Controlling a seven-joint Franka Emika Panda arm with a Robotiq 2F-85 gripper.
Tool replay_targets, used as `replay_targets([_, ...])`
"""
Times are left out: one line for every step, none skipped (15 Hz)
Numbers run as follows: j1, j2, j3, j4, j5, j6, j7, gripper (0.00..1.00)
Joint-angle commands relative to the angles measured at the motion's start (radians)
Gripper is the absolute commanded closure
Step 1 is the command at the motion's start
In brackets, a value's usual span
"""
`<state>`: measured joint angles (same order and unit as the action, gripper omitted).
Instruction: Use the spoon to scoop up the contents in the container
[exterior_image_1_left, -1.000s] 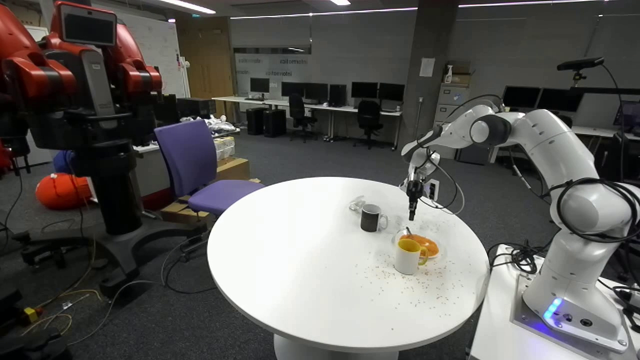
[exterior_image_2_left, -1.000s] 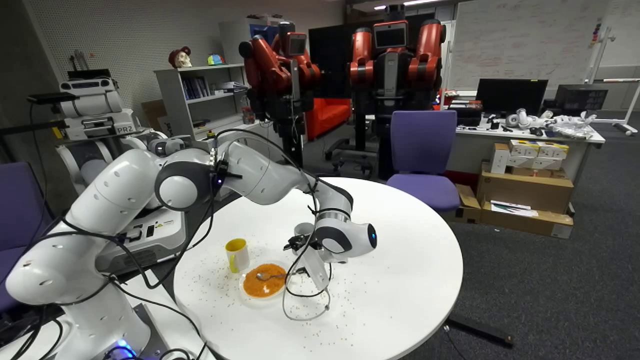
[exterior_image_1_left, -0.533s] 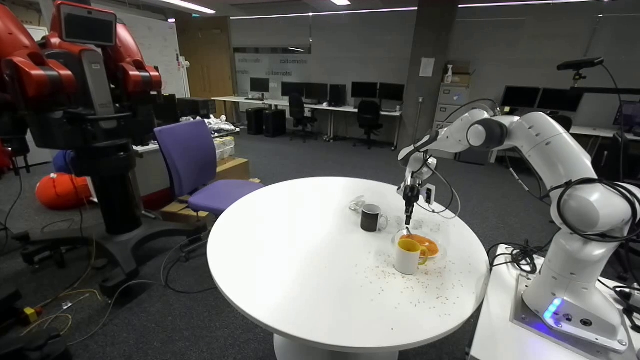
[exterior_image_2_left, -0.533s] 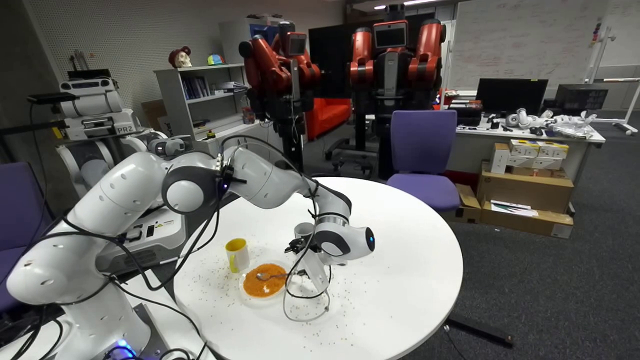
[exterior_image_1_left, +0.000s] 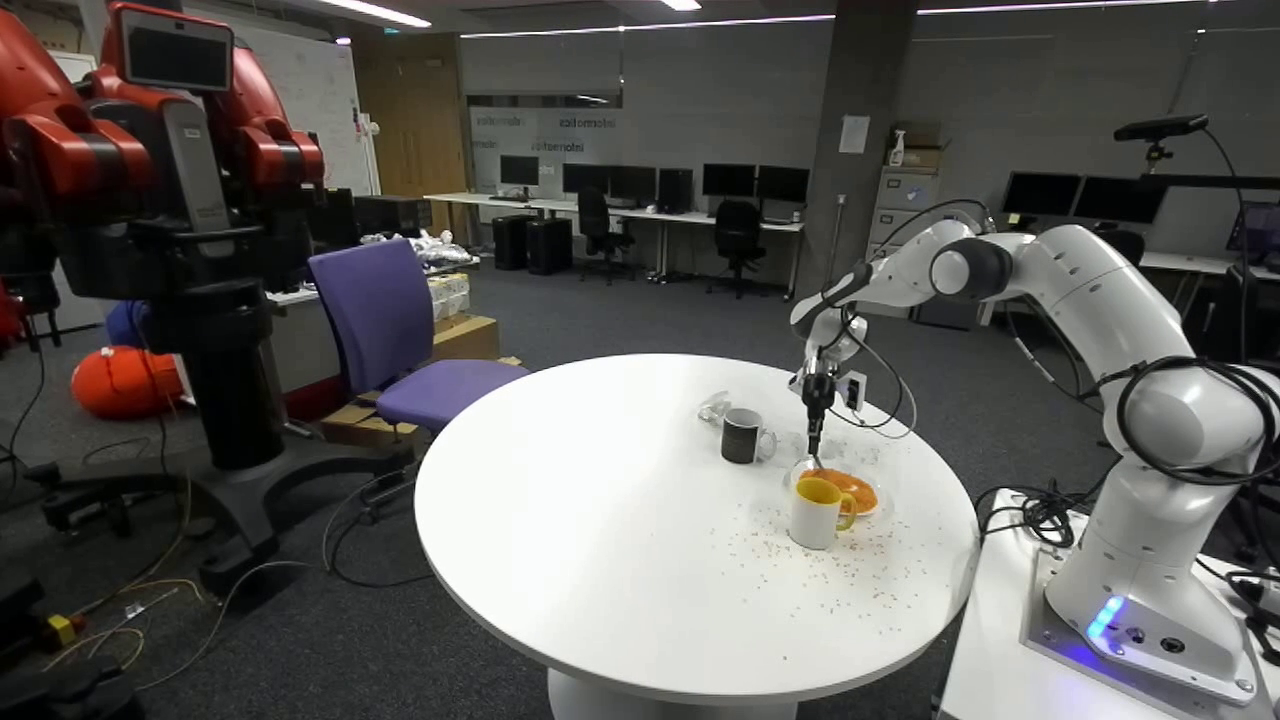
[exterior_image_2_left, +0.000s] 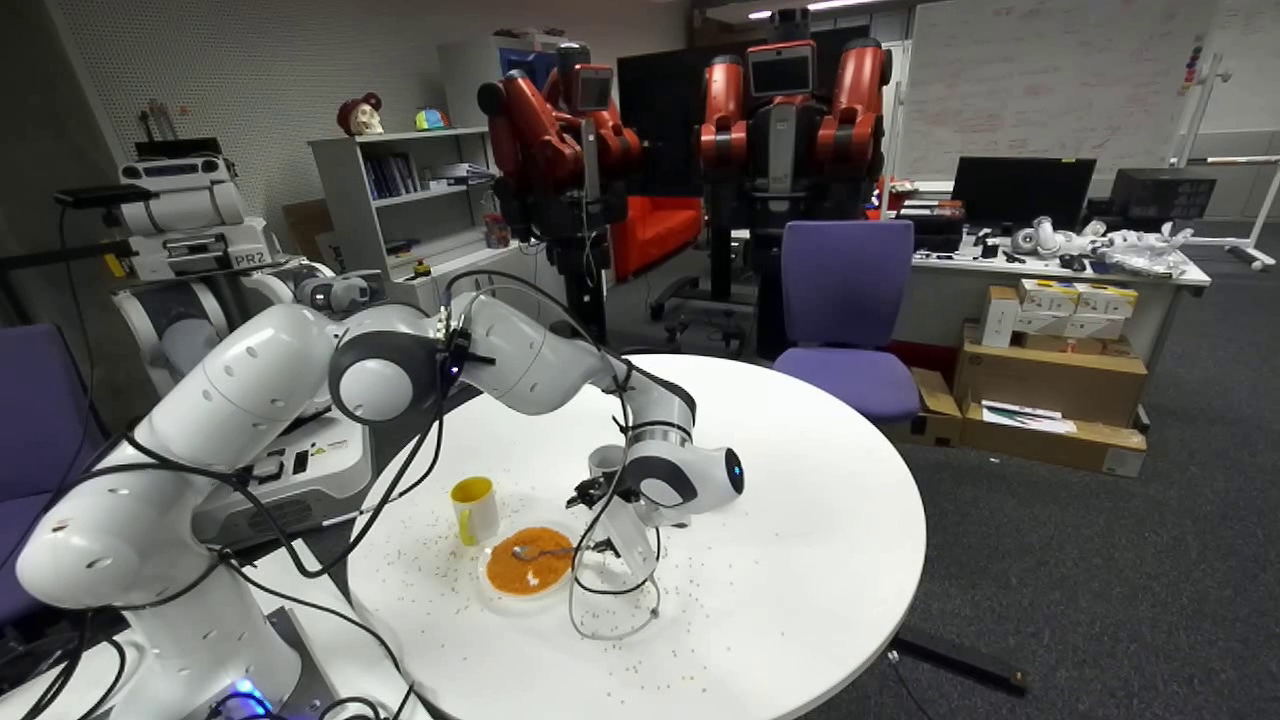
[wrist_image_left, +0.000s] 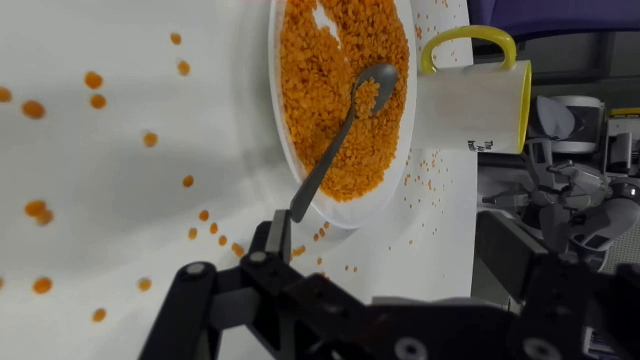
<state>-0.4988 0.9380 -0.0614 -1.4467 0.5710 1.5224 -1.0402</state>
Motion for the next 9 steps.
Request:
replay_targets([-0.002, 0.018, 0.009, 0.032, -0.050, -0.015, -0.010, 0.00])
replay_targets([-0.003, 0.020, 0.011, 0.035, -0.060, -0.018, -0.011, 0.00])
replay_targets([-0.007, 0.025, 0.015, 0.040, -0.067, -0.020, -0.018, 0.00])
replay_targets([-0.008, 0.027, 0.016, 0.042, -0.073, -0.017, -0.019, 0.00])
replay_targets([-0.011, 0.032, 0.018, 0.046, -0.072, -0.015, -0.019, 0.00])
replay_targets([-0.013, 0.037, 0.020, 0.049, -0.068, -0.011, -0.019, 0.00])
replay_targets([-0.016, 0.041, 0.023, 0.051, -0.060, -0.007, -0.016, 0.00])
replay_targets([-0.017, 0.045, 0.025, 0.054, -0.055, -0.003, -0.015, 0.00])
replay_targets([-0.019, 0.048, 0.027, 0.058, -0.053, -0.007, -0.013, 0.00])
